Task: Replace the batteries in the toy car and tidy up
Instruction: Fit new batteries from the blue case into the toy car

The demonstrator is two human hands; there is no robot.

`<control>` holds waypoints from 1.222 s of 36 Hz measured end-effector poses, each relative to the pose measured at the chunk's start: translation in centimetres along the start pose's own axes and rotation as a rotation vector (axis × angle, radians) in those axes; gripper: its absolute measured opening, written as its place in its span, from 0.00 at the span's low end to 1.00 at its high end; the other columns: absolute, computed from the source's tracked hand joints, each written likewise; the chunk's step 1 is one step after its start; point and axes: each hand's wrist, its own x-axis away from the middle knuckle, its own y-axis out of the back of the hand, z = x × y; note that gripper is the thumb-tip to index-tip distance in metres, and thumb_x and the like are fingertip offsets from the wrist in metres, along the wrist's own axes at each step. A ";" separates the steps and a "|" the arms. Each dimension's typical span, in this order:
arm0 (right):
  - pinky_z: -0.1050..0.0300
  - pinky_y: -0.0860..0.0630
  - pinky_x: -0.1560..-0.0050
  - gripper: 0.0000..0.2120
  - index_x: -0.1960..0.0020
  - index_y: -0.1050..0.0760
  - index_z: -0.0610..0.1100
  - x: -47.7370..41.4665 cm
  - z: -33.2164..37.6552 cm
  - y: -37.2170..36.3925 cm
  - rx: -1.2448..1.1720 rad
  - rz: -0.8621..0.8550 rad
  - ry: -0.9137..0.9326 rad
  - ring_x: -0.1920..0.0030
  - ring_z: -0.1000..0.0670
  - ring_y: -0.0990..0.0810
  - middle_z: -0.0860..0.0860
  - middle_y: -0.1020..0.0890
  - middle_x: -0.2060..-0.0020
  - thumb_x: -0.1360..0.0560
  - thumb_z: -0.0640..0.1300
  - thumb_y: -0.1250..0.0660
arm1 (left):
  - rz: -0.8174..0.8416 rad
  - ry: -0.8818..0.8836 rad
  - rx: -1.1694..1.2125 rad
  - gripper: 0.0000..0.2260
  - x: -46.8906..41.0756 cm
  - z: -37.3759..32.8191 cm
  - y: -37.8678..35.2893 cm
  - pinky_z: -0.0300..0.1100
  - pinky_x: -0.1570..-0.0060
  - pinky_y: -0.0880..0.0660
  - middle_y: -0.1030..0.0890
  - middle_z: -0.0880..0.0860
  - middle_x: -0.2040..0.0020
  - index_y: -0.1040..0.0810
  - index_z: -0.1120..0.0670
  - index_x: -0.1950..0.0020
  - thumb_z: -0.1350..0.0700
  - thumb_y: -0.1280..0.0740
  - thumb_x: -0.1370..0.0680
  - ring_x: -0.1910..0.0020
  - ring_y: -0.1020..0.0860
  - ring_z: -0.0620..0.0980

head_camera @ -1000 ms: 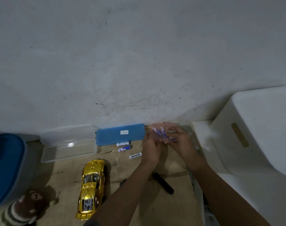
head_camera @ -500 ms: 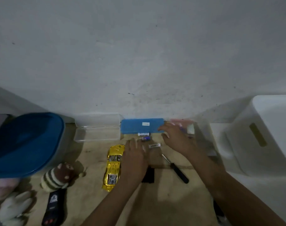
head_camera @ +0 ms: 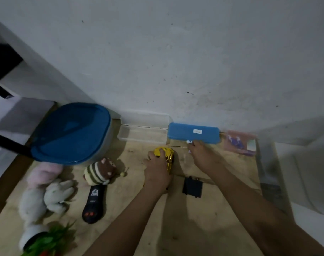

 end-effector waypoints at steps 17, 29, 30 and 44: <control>0.49 0.21 0.48 0.05 0.52 0.28 0.44 3.9 4.4 10.6 -1.286 -0.571 -0.253 0.54 0.44 0.19 0.50 0.22 0.59 0.25 0.36 0.35 | 0.202 -0.225 1.245 0.18 1.4 1.2 7.9 0.55 0.36 0.29 0.29 0.56 0.34 0.35 0.46 0.33 0.47 0.41 0.23 0.38 0.27 0.55; 0.65 0.21 0.57 0.05 0.60 0.25 0.40 6.9 7.7 12.8 -1.421 -0.767 -0.299 0.62 0.60 0.18 0.50 0.19 0.61 0.29 0.36 0.29 | 0.297 -0.461 1.580 0.26 3.6 -0.8 9.7 0.42 0.51 0.21 0.26 0.45 0.34 0.46 0.33 0.28 0.57 0.43 0.19 0.41 0.21 0.48; 0.66 0.22 0.57 0.06 0.61 0.25 0.41 7.0 8.0 12.9 -1.425 -0.778 -0.296 0.62 0.59 0.18 0.50 0.18 0.62 0.30 0.35 0.28 | 0.318 -0.492 1.555 0.29 3.8 -0.7 9.7 0.42 0.50 0.21 0.27 0.45 0.33 0.47 0.34 0.27 0.58 0.39 0.20 0.40 0.22 0.48; 0.52 0.21 0.49 0.05 0.60 0.22 0.44 8.1 10.1 13.6 -1.225 -0.908 -0.353 0.55 0.52 0.19 0.51 0.18 0.62 0.32 0.41 0.26 | 0.273 -0.714 1.189 0.56 5.0 1.0 11.5 0.48 0.42 0.24 0.37 0.46 0.27 0.62 0.31 0.28 0.68 0.26 0.33 0.38 0.24 0.49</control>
